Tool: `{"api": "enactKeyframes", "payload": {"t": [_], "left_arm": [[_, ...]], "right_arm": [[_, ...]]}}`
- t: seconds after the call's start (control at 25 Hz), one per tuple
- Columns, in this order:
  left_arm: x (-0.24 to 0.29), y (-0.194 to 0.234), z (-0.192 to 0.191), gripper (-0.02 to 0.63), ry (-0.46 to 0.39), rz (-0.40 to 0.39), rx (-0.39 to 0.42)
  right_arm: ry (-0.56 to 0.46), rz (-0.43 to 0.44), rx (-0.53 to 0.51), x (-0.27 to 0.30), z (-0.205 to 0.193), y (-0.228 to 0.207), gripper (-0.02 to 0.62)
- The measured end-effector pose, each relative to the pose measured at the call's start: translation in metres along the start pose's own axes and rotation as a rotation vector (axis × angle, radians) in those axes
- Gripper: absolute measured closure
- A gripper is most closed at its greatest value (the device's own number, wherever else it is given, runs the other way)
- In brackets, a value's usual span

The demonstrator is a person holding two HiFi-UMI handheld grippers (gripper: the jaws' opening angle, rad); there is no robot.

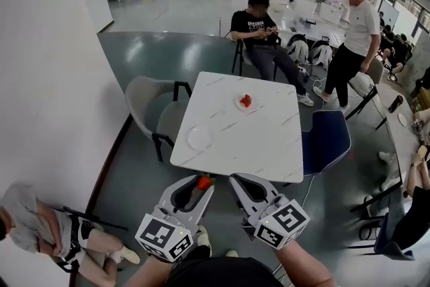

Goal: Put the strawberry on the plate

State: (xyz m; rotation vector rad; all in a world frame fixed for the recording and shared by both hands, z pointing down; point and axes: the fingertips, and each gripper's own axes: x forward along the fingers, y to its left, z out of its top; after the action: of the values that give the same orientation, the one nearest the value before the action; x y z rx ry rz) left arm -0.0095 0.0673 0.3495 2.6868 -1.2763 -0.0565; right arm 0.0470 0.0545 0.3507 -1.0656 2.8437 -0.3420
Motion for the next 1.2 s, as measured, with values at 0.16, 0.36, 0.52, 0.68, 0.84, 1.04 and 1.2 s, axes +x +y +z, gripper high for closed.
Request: {"api": "enactKeyframes", "payload": {"t": [0.16,0.36,0.52,0.68,0.84,1.04,1.2], "left_arm": [[0.02,0.042,0.004,0.459,0.013,-0.032,0.012],[0.035,0.086,0.004,0.459,0.034,-0.071,0.024],[0.048,0.117,0.003,0.459,0.046,-0.078,0.035],[0.064,0.141,-0.01,0.459,0.072,-0.07,0.038],[0.085,0.162,-0.027,0.459,0.106,-0.053,0.043],[0.121,0.19,-0.047,0.46,0.158,-0.015,0.073],[0.153,0.217,-0.068,0.459,0.2,0.02,0.07]], "right_arm": [[-0.01,-0.039,0.001,0.041,0.003,-0.017,0.594],[-0.018,-0.086,0.008,0.083,0.003,-0.03,0.592],[-0.022,-0.114,0.013,0.107,0.005,-0.041,0.592],[-0.017,-0.137,0.027,0.121,0.0,-0.059,0.592],[-0.016,-0.138,0.045,0.139,-0.006,-0.082,0.593],[-0.012,-0.098,0.06,0.172,-0.009,-0.119,0.593],[0.008,-0.05,0.056,0.205,-0.013,-0.15,0.592]]}}
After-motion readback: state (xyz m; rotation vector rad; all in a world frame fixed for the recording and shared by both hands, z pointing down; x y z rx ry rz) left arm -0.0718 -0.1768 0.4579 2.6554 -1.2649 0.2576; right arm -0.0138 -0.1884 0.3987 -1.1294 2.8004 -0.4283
